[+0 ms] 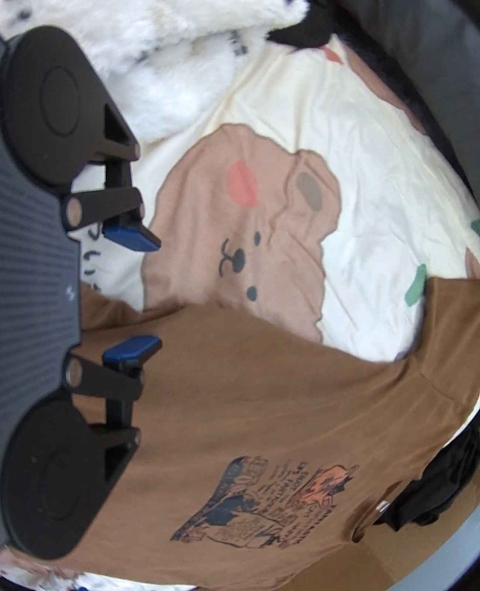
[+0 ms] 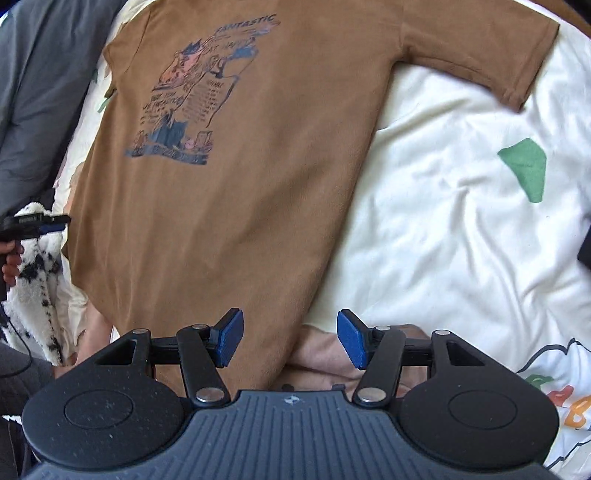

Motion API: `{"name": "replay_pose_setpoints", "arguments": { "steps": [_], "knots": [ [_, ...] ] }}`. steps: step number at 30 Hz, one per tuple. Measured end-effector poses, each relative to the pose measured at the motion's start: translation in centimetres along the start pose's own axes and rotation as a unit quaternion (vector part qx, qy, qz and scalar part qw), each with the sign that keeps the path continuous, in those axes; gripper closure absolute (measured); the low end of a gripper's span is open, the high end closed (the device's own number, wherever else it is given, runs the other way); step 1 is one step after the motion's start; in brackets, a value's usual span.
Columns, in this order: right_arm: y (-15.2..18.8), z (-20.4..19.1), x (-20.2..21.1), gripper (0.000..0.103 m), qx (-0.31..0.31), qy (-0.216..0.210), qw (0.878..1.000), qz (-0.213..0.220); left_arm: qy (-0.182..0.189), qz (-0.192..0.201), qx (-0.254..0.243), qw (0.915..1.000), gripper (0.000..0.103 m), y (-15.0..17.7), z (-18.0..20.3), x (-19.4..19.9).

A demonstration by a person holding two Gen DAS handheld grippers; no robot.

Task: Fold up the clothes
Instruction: 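Grasp the shirt hem with the right tool while the left tool grasps the side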

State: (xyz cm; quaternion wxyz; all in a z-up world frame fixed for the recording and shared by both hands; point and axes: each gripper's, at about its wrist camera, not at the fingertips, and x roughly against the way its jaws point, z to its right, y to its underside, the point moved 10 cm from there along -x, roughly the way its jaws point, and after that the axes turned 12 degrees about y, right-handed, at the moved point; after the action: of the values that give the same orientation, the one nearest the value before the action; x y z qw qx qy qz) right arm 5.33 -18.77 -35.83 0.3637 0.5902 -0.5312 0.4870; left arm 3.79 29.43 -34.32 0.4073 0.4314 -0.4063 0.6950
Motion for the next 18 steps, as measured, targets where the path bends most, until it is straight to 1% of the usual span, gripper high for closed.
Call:
{"name": "replay_pose_setpoints", "arguments": {
  "steps": [2, 4, 9, 11, 15, 18],
  "knots": [
    [0.1, 0.0, -0.2, 0.042, 0.003, 0.003, 1.0, -0.005, -0.006, -0.002, -0.003, 1.0, 0.049, -0.3, -0.4, 0.2],
    [0.1, -0.1, -0.6, 0.042, 0.01, 0.009, 1.0, -0.009, -0.003, -0.007, -0.008, 0.9999, 0.049, -0.3, -0.6, 0.2],
    [1.0, -0.2, -2.0, 0.042, 0.016, 0.017, 0.999, -0.04, -0.003, -0.044, -0.041, 0.9982, 0.049, 1.4, -0.5, 0.1],
    [1.5, -0.3, -2.5, 0.042, 0.015, 0.015, 0.998, -0.053, 0.004, -0.051, -0.035, 0.9981, 0.049, 2.2, -0.6, 0.1],
    [2.2, -0.1, -3.5, 0.042, 0.009, 0.013, 0.997, -0.073, 0.032, -0.055, -0.027, 0.9976, 0.049, 3.4, -0.2, -0.5],
    [2.4, -0.2, -3.9, 0.042, 0.01, 0.014, 0.997, -0.081, 0.039, -0.058, -0.03, 0.9971, 0.048, 3.6, 0.2, -1.5]
  ]
}}
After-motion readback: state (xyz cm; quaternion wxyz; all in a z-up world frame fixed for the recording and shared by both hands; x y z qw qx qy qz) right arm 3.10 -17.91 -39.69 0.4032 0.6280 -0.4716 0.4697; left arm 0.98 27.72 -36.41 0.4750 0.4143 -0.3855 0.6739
